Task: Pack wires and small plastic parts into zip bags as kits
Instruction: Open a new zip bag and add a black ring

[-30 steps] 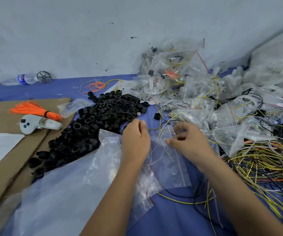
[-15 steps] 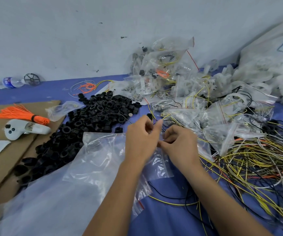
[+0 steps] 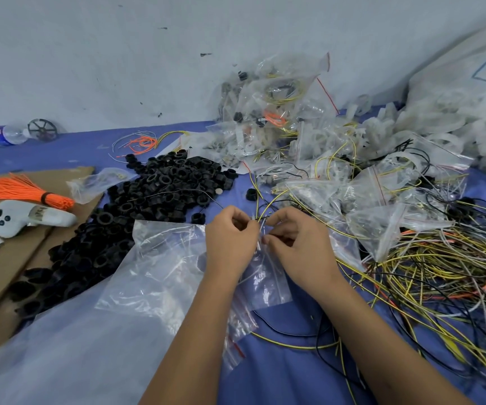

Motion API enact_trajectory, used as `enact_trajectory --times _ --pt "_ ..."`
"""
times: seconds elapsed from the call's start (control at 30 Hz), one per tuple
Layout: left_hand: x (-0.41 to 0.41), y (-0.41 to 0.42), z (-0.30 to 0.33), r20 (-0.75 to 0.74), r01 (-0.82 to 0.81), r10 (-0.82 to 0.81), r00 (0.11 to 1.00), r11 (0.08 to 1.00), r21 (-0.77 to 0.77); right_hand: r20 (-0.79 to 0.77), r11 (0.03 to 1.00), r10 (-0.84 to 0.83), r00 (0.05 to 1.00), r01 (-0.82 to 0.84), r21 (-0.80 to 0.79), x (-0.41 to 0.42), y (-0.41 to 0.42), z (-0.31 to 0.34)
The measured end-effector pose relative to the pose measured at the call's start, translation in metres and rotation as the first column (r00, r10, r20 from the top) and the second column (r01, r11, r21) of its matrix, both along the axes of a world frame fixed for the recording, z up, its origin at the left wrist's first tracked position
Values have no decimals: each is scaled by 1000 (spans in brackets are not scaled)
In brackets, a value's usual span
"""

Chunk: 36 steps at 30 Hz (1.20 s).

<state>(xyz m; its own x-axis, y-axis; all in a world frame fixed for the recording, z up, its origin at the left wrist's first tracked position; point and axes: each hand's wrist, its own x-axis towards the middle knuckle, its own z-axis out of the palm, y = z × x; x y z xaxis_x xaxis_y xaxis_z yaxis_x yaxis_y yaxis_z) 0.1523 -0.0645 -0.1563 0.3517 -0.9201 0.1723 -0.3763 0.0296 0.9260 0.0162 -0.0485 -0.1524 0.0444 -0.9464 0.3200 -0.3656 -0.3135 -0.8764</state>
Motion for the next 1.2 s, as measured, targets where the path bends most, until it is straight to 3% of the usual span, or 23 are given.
enact_trajectory --times 0.27,0.43,0.5,0.63,0.73,0.8,0.97,1.2 --pt "-1 2 -3 27 -2 4 1000 997 -74 50 997 -81 995 81 6 0 2 4" --pt "2 1 -1 -178 -45 28 984 995 -92 129 995 -104 986 104 1 -2 1 6" --pt "4 2 2 -229 -56 24 973 989 -137 54 985 -158 986 161 -58 -4 0 6" --pt "3 7 6 -229 -23 -20 973 983 -184 -237 957 -224 945 167 -237 -7 2 8" --pt "0 9 7 -190 -36 -3 982 979 -201 -388 901 -195 901 8 -433 -7 1 16" --pt "-1 10 8 -199 -42 -2 980 976 -215 -436 894 -95 895 -116 -433 -5 3 18" --pt "-1 13 11 -281 -9 -71 957 961 -275 -483 947 60 873 -203 -250 -4 7 17" --pt "1 13 9 -294 -14 -70 953 962 -274 -391 880 34 920 -213 -424 0 14 28"
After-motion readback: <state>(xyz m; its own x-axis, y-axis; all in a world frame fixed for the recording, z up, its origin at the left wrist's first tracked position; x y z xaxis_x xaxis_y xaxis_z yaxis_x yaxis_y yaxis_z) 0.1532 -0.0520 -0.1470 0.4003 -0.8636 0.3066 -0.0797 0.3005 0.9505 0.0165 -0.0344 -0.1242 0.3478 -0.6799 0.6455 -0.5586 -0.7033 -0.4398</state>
